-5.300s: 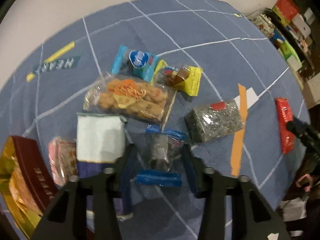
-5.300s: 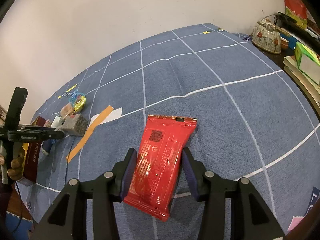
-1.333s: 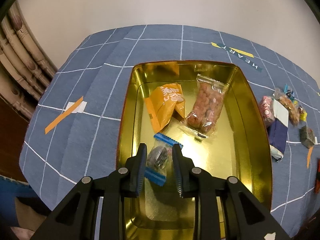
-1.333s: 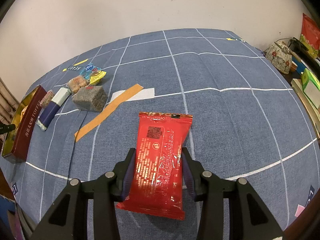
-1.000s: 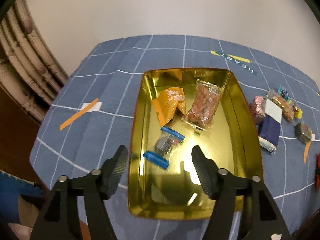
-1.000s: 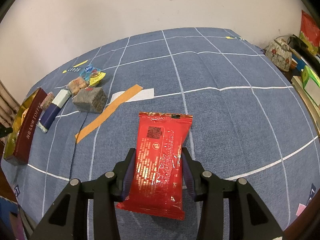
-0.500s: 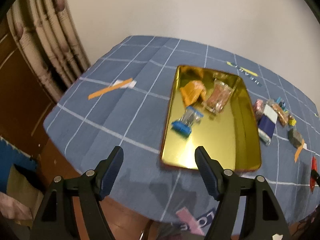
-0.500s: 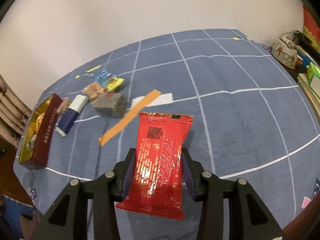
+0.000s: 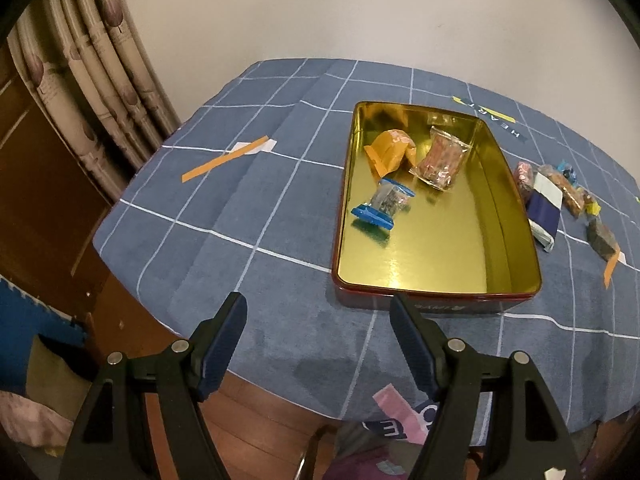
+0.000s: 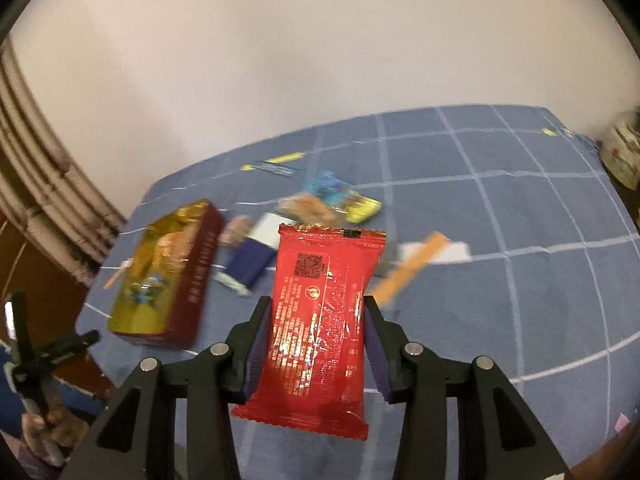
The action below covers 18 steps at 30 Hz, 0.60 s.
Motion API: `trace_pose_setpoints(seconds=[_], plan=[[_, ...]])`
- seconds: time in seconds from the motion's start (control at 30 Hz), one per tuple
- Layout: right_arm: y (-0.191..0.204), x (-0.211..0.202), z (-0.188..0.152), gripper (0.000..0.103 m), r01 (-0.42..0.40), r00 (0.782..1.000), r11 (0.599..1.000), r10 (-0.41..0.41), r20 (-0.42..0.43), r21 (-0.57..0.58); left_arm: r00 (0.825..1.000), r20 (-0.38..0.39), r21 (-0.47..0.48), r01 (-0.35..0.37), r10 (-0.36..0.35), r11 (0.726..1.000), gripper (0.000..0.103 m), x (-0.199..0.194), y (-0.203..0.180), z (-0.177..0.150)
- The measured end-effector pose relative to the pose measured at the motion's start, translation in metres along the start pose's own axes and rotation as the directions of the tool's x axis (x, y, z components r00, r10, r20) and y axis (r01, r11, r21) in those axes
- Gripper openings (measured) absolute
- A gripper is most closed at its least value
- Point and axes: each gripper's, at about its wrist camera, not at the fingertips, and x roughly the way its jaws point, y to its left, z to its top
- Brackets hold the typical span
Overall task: Organize snacks
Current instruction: 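Carry the red snack over the tin with the right gripper and release it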
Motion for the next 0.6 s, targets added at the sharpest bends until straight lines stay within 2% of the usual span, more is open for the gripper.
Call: trace_pose_setpoints(seconds=[0.17,0.33,0.6], plan=[[0.045,0.01,0.014,0.044,-0.089,0.996,0.995,0.089,-0.019,-0.037,1.0,0.007,-0.008,0.017,-0.017,1.0,0.07,-0.004,0.003,0.002],[0.098,0.032,0.025,0.044,-0.181,0.982,0.98,0.175,-0.069,-0.086,1.0,-0.002,-0.016,0.013,-0.013,1.0,0.07,-0.005,0.006,0.003],[0.179,0.083,0.029,0.044,-0.275,0.954,0.945,0.247,-0.167,-0.175,0.999,-0.054,-0.037,0.002,-0.004,0.999,0.073,0.007,0.012,0.001]])
